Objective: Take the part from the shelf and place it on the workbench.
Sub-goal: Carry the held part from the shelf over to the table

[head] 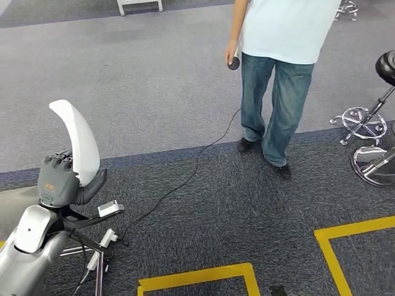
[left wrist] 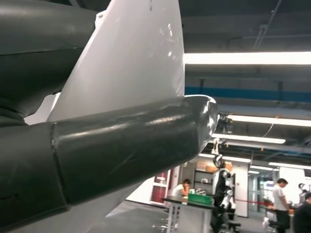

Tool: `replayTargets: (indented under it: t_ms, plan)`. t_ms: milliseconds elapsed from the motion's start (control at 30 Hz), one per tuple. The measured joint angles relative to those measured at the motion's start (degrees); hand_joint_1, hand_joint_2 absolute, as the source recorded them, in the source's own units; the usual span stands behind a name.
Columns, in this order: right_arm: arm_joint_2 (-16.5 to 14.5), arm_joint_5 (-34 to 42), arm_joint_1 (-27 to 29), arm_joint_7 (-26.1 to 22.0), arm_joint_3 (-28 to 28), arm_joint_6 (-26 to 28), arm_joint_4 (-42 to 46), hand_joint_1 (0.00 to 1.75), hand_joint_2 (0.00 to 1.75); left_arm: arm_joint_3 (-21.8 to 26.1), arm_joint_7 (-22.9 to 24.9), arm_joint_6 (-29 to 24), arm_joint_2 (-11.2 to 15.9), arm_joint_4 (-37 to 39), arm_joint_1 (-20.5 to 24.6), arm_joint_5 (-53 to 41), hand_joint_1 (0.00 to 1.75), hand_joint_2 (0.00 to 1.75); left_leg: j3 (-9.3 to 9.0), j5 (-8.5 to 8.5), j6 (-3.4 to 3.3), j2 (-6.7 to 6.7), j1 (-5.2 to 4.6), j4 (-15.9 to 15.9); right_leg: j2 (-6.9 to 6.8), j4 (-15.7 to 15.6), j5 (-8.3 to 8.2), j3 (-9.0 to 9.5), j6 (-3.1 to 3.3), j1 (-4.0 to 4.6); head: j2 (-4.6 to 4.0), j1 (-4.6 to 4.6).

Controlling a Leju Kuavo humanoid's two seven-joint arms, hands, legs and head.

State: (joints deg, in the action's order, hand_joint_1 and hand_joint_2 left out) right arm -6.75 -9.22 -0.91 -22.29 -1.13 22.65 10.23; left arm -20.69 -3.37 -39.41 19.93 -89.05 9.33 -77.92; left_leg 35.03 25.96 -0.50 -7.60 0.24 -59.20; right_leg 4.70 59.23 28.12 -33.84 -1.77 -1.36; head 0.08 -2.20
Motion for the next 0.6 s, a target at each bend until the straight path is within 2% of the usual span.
replayTargets:
  t_ms: [33, 67, 100, 167, 200, 233, 267, 300, 333, 367, 400, 433, 467, 500, 533, 567, 600]
  plan:
    - [0.0, 0.0, 0.0, 0.0, 0.1, 0.1, 0.0, 0.00, 0.00, 0.1, 0.0, 0.0, 0.0, -0.1, -0.2, 0.0, 1.75, 0.00, 0.13, -0.09, 0.29, -0.54, 0.13, 0.1, -0.73, 0.0, -0.08, 0.07, 0.28, 0.01, 0.01, 0.01]
    - [0.0, 0.0, -0.1, 0.0, 0.1, 0.2, 0.0, 0.00, 0.00, 0.2, 0.0, 0.0, 0.1, -0.1, -0.4, 0.0, 1.75, 0.00, 0.29, 0.10, 0.55, 0.01, 0.09, -0.2, -1.42, -0.2, -0.14, 0.24, 0.61, -0.01, 0.00, 0.00]
    - [0.0, 0.0, -0.1, -0.1, 0.1, 0.3, 0.0, 0.00, 0.00, 0.3, 0.0, 0.0, 0.2, -0.2, -0.4, 0.0, 1.75, 0.00, 0.73, 0.78, 0.80, 1.40, 0.00, -1.2, -2.15, -0.4, -0.17, 0.43, 0.98, -0.06, -0.01, -0.17]
    - [0.0, 0.0, -0.1, -0.2, 0.2, 0.5, 0.0, 0.00, 0.00, 0.5, 0.0, 0.0, 0.2, -0.3, -0.3, 0.0, 1.75, 0.00, 3.13, 3.74, 1.29, 5.30, -0.12, -6.7, -3.68, -0.6, -0.08, 0.79, 1.59, 0.05, -0.01, -0.48]
    - [-0.1, 0.0, -0.1, -0.2, 0.2, 0.5, 0.0, 0.00, 0.00, 0.5, 0.0, 0.0, 0.1, -0.3, -0.2, -0.1, 1.75, 0.00, 4.95, 5.49, 1.50, 6.41, -0.03, -10.6, -4.54, -0.6, 0.05, 0.89, 1.78, 0.15, -0.01, -0.61]
    - [-0.1, -0.1, 0.0, -0.1, 0.2, 0.4, 0.0, 0.00, 0.00, 0.5, 0.0, 0.1, 0.1, -0.3, -0.3, -0.1, 1.75, 0.00, 6.58, 6.69, 1.64, 6.87, 0.07, -14.0, -5.41, -0.6, 0.18, 0.98, 1.87, 0.22, 0.00, -0.62]
    - [-0.1, -0.1, 0.0, 0.3, 0.2, 0.1, 0.0, 0.00, 0.00, 0.5, 0.0, 0.2, 0.0, -0.3, -0.3, -0.1, 1.75, 0.00, 7.49, 6.92, 1.71, 7.03, 0.14, -15.8, -6.24, -0.6, 0.32, 1.07, 1.90, 0.25, 0.00, -0.63]
    - [-0.1, -0.2, 0.0, 1.0, 0.2, -0.5, 0.0, 0.00, 0.00, 0.5, 0.0, 0.3, 0.0, -0.3, -0.3, -0.1, 1.75, 0.00, 7.36, 6.05, 1.70, 7.17, 0.19, -15.5, -7.02, -0.6, 0.46, 1.20, 1.87, 0.28, 0.00, -0.63]
    - [-0.1, -0.3, -0.1, 2.1, 0.2, -1.3, 0.0, 0.00, 0.00, 0.5, -0.1, 0.4, 0.0, -0.3, -0.2, -0.1, 1.75, 0.00, 6.09, 4.21, 1.58, 7.54, 0.17, -12.9, -7.74, -0.6, 0.62, 1.42, 1.80, 0.31, 0.00, -0.65]
    - [-0.1, -0.4, -0.1, 3.9, 0.2, -2.4, 0.0, 0.00, 0.00, 0.5, -0.2, 0.5, -0.1, -0.3, 0.1, -0.1, 1.75, 0.00, 4.10, 2.06, 1.30, 8.58, 0.05, -8.9, -8.43, -0.6, 0.82, 1.71, 1.67, 0.36, -0.01, -0.64]
    - [-0.1, -0.6, -0.2, 6.2, 0.2, -3.6, 0.0, 0.00, 0.00, 0.4, -0.4, 0.7, -0.2, -0.1, 0.7, 0.1, 1.75, 0.00, 2.13, 0.62, 0.94, 9.97, -0.30, -5.1, -9.13, -0.6, 1.05, 1.94, 1.45, 0.52, -0.01, -0.64]
    - [-0.1, -0.7, -0.3, 9.4, 0.2, -5.1, 0.0, 0.00, 0.00, 0.2, -0.7, 0.8, -0.3, 0.1, 1.6, 0.4, 1.75, 0.00, 0.71, -0.19, 0.53, 11.15, -0.63, -2.2, -9.84, -0.6, 1.25, 2.11, 1.19, 0.68, -0.01, -0.62]
    - [-0.1, -0.9, -0.4, 13.0, 0.2, -6.7, 0.0, 0.00, 0.00, -0.1, -0.9, 1.0, -0.5, 0.4, 2.7, 0.8, 1.75, 0.00, 0.04, -0.30, 0.16, 11.87, -0.93, -0.6, -10.59, -0.6, 1.43, 2.22, 0.92, 0.85, 0.00, -0.58]
    - [0.0, -1.1, -0.5, 16.6, 0.2, -8.1, 0.0, 0.00, 0.00, -0.4, -1.2, 1.1, -0.7, 0.9, 3.8, 1.3, 1.75, 0.00, 0.00, 0.02, -0.11, 11.74, -1.17, -0.2, -11.38, -0.7, 1.55, 2.32, 0.65, 0.98, -0.01, -0.56]
    - [0.0, -1.3, -0.7, 20.2, 0.1, -9.5, 0.0, 0.00, 0.00, -0.9, -1.4, 1.3, -0.9, 1.6, 4.9, 1.7, 1.75, 0.00, 0.09, -0.03, -0.42, 11.00, -1.14, 0.0, -12.16, -0.8, 1.67, 2.54, 0.38, 1.03, -0.01, -0.54]
    - [0.0, -1.6, -0.8, 23.1, 0.1, -10.6, 0.0, 0.00, 0.00, -1.5, -1.5, 1.4, -1.1, 2.4, 5.9, 2.1, 1.75, 0.00, 0.02, -0.17, -0.70, 10.27, -1.02, 0.3, -11.95, -0.6, 1.93, 2.59, 0.06, 0.98, -0.01, -0.49]
    - [0.0, -1.8, -1.0, 25.4, 0.0, -11.5, 0.0, 0.00, 0.00, -2.0, -1.7, 1.5, -1.4, 3.1, 6.9, 2.4, 1.75, 0.00, -0.10, -0.32, -1.00, 9.61, -0.83, 0.5, -10.84, 0.1, 2.51, 2.32, -0.20, 0.91, -0.01, -0.42]
